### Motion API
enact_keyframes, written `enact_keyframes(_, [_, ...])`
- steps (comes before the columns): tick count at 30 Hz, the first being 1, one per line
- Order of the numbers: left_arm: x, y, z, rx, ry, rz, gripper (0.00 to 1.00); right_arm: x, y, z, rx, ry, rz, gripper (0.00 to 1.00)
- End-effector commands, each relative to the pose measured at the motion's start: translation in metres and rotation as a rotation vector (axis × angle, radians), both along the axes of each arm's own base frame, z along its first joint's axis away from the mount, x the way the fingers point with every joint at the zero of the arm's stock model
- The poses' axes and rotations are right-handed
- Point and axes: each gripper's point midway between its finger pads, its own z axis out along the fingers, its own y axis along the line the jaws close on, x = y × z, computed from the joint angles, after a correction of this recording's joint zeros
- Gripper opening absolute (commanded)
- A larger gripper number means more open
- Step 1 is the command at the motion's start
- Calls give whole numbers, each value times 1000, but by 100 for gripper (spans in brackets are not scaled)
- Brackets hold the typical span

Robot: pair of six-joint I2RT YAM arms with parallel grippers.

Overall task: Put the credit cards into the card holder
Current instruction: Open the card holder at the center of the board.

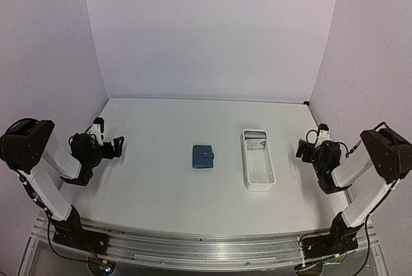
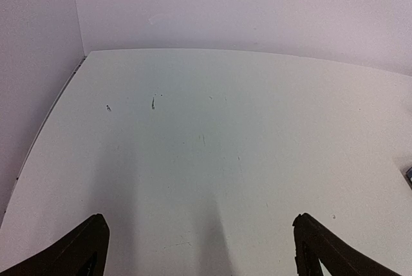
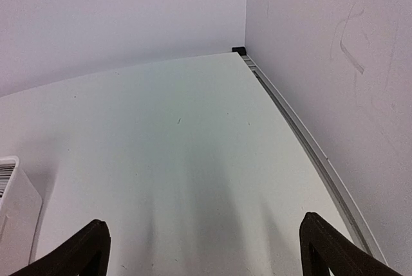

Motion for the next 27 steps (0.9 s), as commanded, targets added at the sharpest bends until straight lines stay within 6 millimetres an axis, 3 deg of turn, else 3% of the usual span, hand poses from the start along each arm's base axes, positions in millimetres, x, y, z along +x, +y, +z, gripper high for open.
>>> enact_keyframes(1, [6,-2,9,-3,-29,-14,100,29,-11,53,7,-18,-82,98])
enact_keyframes(3, [6,-3,9,-2,-31,-15,99,43,-13,91,42,-32,-115,98])
enact_keyframes(6, [6,-5,15,3,-47,-33,100,66,11,149,126,-80,3,98])
enact_keyframes(8, [12,-13,26,9,-5,-80,99,79,29,174,222,-50,72,98])
enact_keyframes(12, [35,-47,89,-68,73,-204,100,93,81,194,412,72,190,98])
enact_keyframes(14, [38,-79,108,-105,126,-286,100,91,138,206,380,105,249,97])
enact_keyframes(15, [41,-99,115,-130,176,-314,100,92,160,203,357,131,264,97])
enact_keyframes(17, [41,-130,108,-159,293,-334,100,87,209,201,321,199,277,94])
enact_keyframes(22, [19,-210,63,-305,651,-456,100,64,314,150,191,427,290,85])
enact_keyframes(24, [12,-234,50,-394,752,-491,99,54,346,122,144,504,291,81])
enact_keyframes(27, [8,-257,38,-442,791,-510,89,41,382,83,107,606,307,72])
